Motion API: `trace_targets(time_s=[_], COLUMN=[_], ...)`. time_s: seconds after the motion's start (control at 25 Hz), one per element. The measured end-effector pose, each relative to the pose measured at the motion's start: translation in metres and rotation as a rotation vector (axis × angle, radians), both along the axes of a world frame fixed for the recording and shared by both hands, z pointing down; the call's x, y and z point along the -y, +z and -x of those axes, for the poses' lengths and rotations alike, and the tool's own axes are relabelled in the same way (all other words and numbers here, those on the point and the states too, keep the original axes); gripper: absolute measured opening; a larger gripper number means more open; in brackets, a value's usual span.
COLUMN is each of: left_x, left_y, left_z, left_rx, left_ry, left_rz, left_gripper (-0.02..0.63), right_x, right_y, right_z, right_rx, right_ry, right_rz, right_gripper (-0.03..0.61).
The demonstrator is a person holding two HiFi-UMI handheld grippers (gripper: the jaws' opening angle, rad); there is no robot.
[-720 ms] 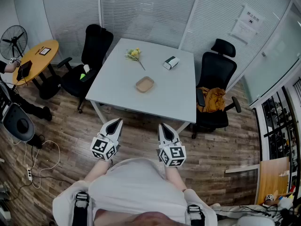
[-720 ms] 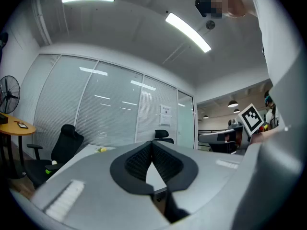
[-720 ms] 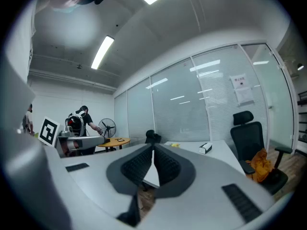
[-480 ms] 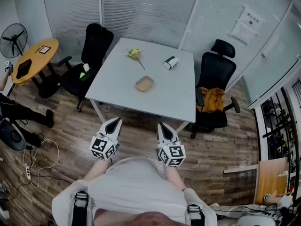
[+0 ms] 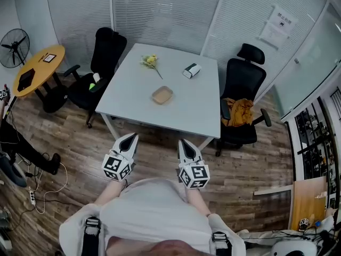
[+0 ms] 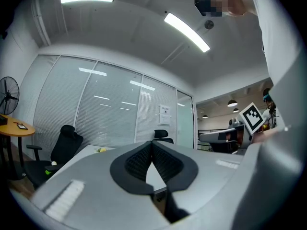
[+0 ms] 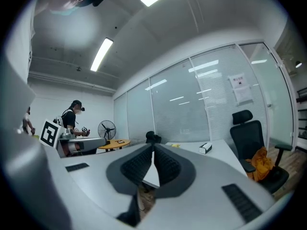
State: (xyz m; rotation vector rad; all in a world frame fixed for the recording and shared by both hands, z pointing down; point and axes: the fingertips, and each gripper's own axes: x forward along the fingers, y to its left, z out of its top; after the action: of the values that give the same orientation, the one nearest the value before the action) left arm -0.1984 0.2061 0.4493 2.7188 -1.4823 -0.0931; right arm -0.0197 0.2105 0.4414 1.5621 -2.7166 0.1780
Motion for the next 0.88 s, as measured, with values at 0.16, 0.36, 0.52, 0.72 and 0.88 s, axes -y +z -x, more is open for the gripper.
trace_targets(time_s=[0.16, 0.36, 0.52, 0.72, 0.88], left_x=[-0.001, -0.002, -0.004, -0.001, 0.011], left_y=[0.003, 0.007, 0.013, 0.022, 0.024], left_z=[-0.005, -0.014, -0.022, -0.037, -0.045], left_rx=[0.004, -0.002, -0.008, -0.005, -0.013], left_ry=[-0.009, -0.027, -0.038, -0.028, -0.024], left_rz=[0.005, 0.015, 0.019, 0.032, 0.039], left_gripper=[0.011, 0.011, 0.011, 0.011, 0.011], right_x=[0.002, 0.003, 0.002, 0.006, 0.016], right_y=[0.002, 0.005, 0.009, 0.017, 0.019], right_z=[-0.008, -0.019, -0.027, -0.039, -0.048], right_rx=[0.003, 0.004, -0.003, 0.002, -0.005], right_ry=[0.002, -0.010, -0.022, -0.018, -0.012], right_rz=[0.000, 0.006, 0.003, 0.019, 0.029], right_gripper=[0.020, 0.020, 0.020, 0.020, 0.020])
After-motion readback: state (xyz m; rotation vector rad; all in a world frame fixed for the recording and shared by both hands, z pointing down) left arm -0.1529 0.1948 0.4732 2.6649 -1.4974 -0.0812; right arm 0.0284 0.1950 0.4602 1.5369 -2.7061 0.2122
